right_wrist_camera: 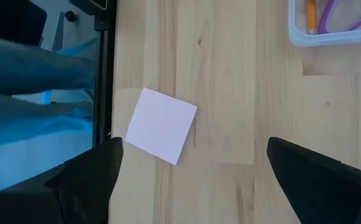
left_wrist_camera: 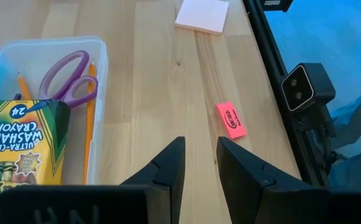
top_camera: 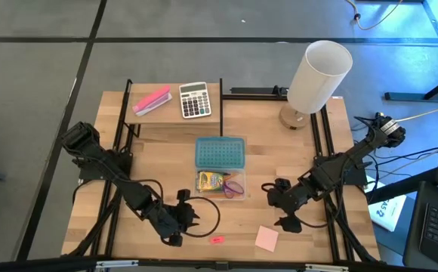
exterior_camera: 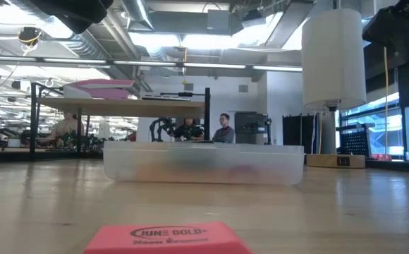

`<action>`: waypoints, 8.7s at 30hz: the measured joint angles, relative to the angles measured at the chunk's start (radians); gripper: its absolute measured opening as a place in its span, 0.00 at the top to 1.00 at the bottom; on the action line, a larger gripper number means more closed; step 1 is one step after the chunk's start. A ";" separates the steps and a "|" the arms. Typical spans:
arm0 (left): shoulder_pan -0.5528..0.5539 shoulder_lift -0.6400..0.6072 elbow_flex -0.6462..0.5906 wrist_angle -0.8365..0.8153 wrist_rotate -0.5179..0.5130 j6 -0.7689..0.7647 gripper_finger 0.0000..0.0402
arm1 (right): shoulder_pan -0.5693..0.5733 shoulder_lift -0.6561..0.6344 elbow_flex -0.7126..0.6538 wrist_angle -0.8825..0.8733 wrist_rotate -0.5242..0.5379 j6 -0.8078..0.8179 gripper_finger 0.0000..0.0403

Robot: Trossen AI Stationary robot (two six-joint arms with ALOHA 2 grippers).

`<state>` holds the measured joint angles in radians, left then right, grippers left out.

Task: Pack school essentials
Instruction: Put the pink sticky notes into the blue supply box

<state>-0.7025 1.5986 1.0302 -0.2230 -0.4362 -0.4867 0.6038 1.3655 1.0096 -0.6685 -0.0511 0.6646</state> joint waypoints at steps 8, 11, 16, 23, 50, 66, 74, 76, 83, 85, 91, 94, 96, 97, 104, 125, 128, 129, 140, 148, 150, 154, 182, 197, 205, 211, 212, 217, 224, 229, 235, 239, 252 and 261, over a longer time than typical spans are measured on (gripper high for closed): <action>0.000 0.000 0.000 0.000 0.000 0.000 0.79 | -0.006 0.000 0.000 0.014 0.087 0.035 0.01; 0.000 0.000 0.000 0.000 0.000 0.000 0.79 | 0.000 0.000 0.000 0.021 0.086 0.035 0.01; 0.000 0.000 0.000 0.000 0.000 0.000 0.79 | 0.003 0.000 0.000 0.052 0.085 0.035 0.01; 0.000 0.000 0.000 0.000 0.000 0.000 0.79 | 0.003 0.000 0.000 0.099 0.092 0.029 0.01; 0.000 -0.001 0.000 -0.002 0.000 0.000 0.79 | 0.016 0.055 -0.019 0.116 0.080 0.112 0.01; 0.000 -0.001 0.000 -0.001 0.000 0.000 0.79 | 0.111 0.096 -0.019 0.098 0.242 0.258 0.01; 0.000 -0.001 0.000 -0.001 0.000 0.000 0.79 | 0.139 0.172 -0.019 0.101 0.246 0.253 0.01; 0.000 -0.001 0.000 -0.001 0.000 0.000 0.79 | 0.151 0.193 -0.019 0.109 0.246 0.265 0.01; 0.000 -0.001 0.000 -0.001 0.000 0.000 0.79 | 0.205 0.278 0.002 0.170 0.263 0.231 0.01; 0.000 -0.001 0.000 -0.001 0.000 0.000 0.79 | 0.216 0.303 0.011 0.173 0.270 0.272 0.01; 0.000 -0.001 0.000 -0.001 0.000 0.000 0.79 | 0.233 0.380 0.047 0.194 0.309 0.331 0.01; 0.000 -0.001 0.000 -0.001 0.000 0.000 0.79 | 0.240 0.410 0.070 0.191 0.320 0.349 0.01; 0.000 -0.001 0.000 -0.001 0.000 0.000 0.79 | 0.244 0.423 0.079 0.188 0.311 0.366 0.01; 0.000 -0.001 0.000 -0.001 0.000 0.000 0.79 | 0.248 0.428 0.084 0.186 0.312 0.378 0.01; 0.000 -0.001 0.000 -0.001 0.000 0.000 0.79 | 0.265 0.465 0.106 0.179 0.314 0.404 0.01; 0.000 -0.001 0.000 -0.001 0.000 0.000 0.79 | 0.280 0.538 0.108 0.216 0.331 0.430 0.01; 0.000 -0.001 0.000 -0.001 0.000 0.000 0.79 | 0.280 0.543 0.108 0.218 0.331 0.431 0.01; 0.000 -0.001 0.000 -0.001 0.000 0.000 0.79 | 0.280 0.544 0.108 0.220 0.333 0.431 0.01; 0.000 -0.001 0.000 -0.001 0.000 0.000 0.79 | 0.284 0.571 0.109 0.289 0.337 0.371 0.01; 0.000 -0.001 0.000 -0.001 0.000 0.000 0.79 | 0.295 0.573 0.109 0.281 0.330 0.282 0.01; 0.000 -0.001 0.000 -0.001 0.000 0.000 0.79 | 0.295 0.573 0.108 0.280 0.329 0.273 0.01; 0.000 -0.001 0.000 -0.001 0.000 0.000 0.79 | 0.297 0.573 0.108 0.275 0.326 0.288 0.01; 0.000 -0.001 0.000 -0.001 0.000 0.000 0.79 | 0.337 0.576 0.105 0.254 0.397 0.219 0.01; 0.000 -0.001 0.000 -0.001 0.000 0.000 0.79 | 0.337 0.576 0.105 0.256 0.408 0.221 0.12; 0.000 -0.001 0.000 -0.001 0.000 0.000 0.79 | 0.337 0.576 0.105 0.252 0.420 0.224 0.15; 0.000 -0.001 0.000 -0.001 0.000 0.000 0.79 | 0.325 0.575 0.105 0.249 0.419 0.233 0.18; 0.000 -0.001 0.000 -0.001 0.000 0.000 0.79 | 0.323 0.575 0.105 0.249 0.419 0.242 0.19; 0.000 -0.001 0.000 -0.001 0.000 0.000 0.79 | 0.303 0.575 0.105 0.258 0.420 0.249 0.21; 0.000 -0.001 0.000 -0.001 0.000 0.000 0.79 | 0.274 0.572 0.104 0.261 0.420 0.250 0.26; 0.003 -0.001 0.000 -0.001 0.000 -0.001 0.79 | 0.247 0.571 0.104 0.261 0.419 0.250 0.31; 0.005 -0.001 0.000 -0.001 0.000 -0.001 0.79 | 0.192 0.544 0.103 0.256 0.381 0.249 0.34; 0.005 -0.001 0.000 -0.001 0.000 -0.001 0.79 | 0.147 0.480 0.104 0.251 0.384 0.191 0.34; 0.005 -0.001 0.000 -0.001 0.000 -0.004 0.79 | -0.103 0.381 0.133 0.232 0.311 -0.127 0.34; 0.016 -0.001 0.000 -0.001 -0.001 -0.035 0.79 | -0.257 0.385 0.166 0.256 0.306 -0.440 0.34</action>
<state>-0.6869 1.5978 1.0298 -0.2237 -0.4374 -0.5217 0.3470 1.7504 1.1755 -0.4130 0.2551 0.2247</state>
